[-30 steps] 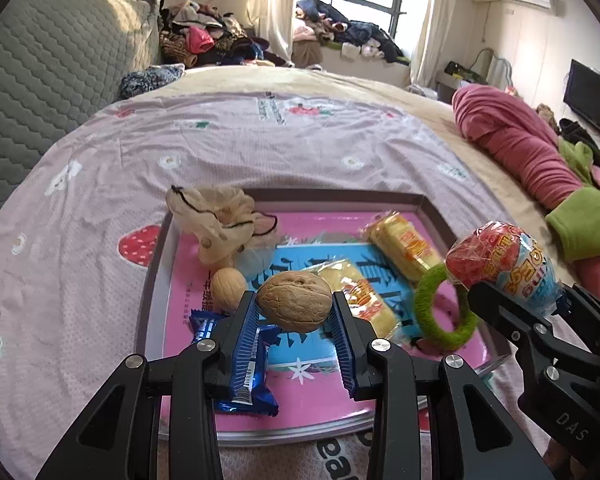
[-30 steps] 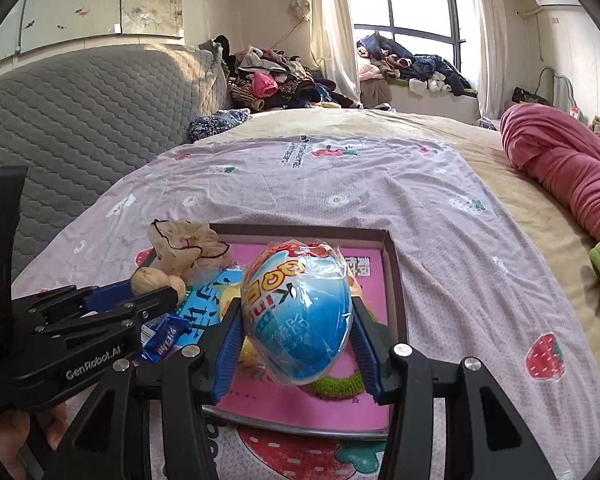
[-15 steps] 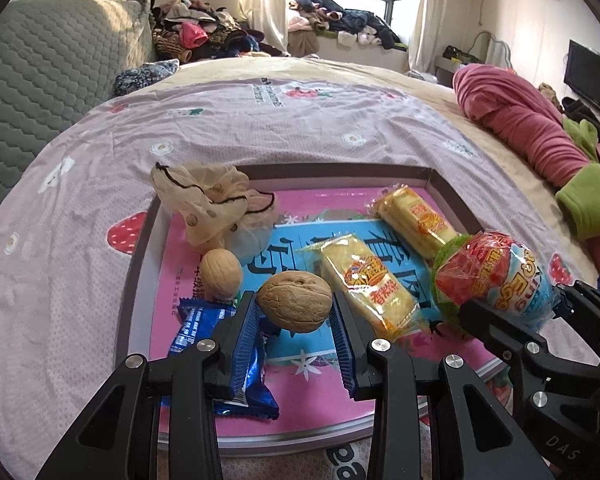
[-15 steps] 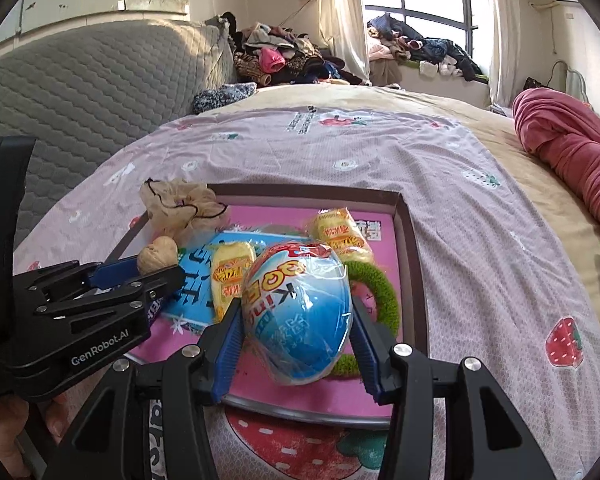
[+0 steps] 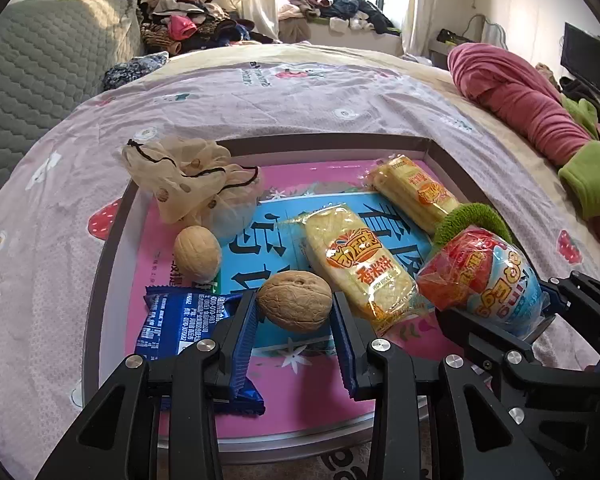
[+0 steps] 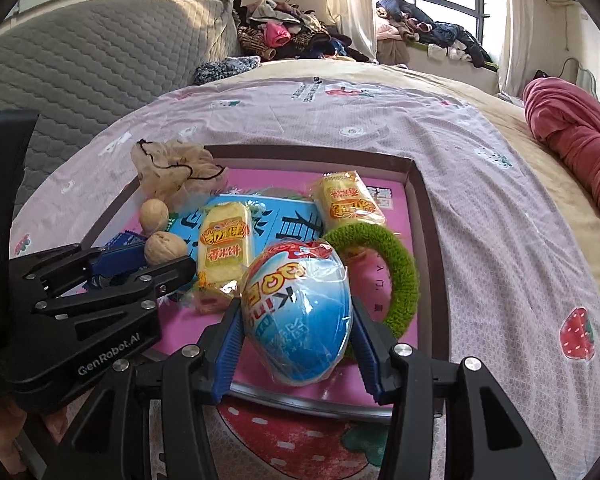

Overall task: Organize objects
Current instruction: 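Carry walnut in left tool into tray while right tool lowers toy egg there, then open left tool releasing walnut while right tool releases toy egg in tray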

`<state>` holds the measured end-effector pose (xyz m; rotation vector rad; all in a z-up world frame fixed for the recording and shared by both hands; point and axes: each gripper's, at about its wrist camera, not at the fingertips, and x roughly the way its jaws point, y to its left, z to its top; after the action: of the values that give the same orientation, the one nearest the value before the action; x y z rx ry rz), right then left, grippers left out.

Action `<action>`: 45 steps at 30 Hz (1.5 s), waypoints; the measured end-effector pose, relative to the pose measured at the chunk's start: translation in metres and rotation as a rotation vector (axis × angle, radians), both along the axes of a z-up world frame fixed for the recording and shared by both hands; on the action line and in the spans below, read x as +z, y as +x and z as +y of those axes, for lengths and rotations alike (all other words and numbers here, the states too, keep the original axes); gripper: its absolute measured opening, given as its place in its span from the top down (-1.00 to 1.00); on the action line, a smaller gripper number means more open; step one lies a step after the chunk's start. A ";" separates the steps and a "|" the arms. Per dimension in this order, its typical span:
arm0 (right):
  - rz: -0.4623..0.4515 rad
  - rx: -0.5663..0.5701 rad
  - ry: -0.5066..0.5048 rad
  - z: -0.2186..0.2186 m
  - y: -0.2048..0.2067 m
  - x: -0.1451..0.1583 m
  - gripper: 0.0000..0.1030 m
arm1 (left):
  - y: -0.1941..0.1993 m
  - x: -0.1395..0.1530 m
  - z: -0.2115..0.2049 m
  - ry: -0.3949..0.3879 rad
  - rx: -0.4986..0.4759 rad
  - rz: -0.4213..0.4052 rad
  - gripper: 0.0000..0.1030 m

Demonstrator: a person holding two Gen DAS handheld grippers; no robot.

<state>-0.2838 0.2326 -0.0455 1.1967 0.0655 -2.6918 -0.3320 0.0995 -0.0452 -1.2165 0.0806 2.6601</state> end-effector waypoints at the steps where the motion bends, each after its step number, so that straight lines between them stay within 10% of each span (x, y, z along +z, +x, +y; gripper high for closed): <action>1: -0.002 0.002 0.002 -0.001 0.000 0.000 0.01 | 0.000 -0.001 0.000 -0.002 0.000 -0.001 0.27; 16: -0.033 0.008 0.041 -0.005 -0.002 -0.009 0.01 | -0.001 -0.004 0.002 -0.017 -0.002 -0.001 0.26; 45: 0.032 -0.048 0.037 0.006 0.004 0.011 -0.50 | 0.007 0.032 -0.025 0.056 0.067 0.057 -0.67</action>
<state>-0.2802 0.2386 -0.0340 1.1806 0.0925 -2.7635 -0.3247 0.0748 -0.0136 -1.1460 -0.0257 2.7353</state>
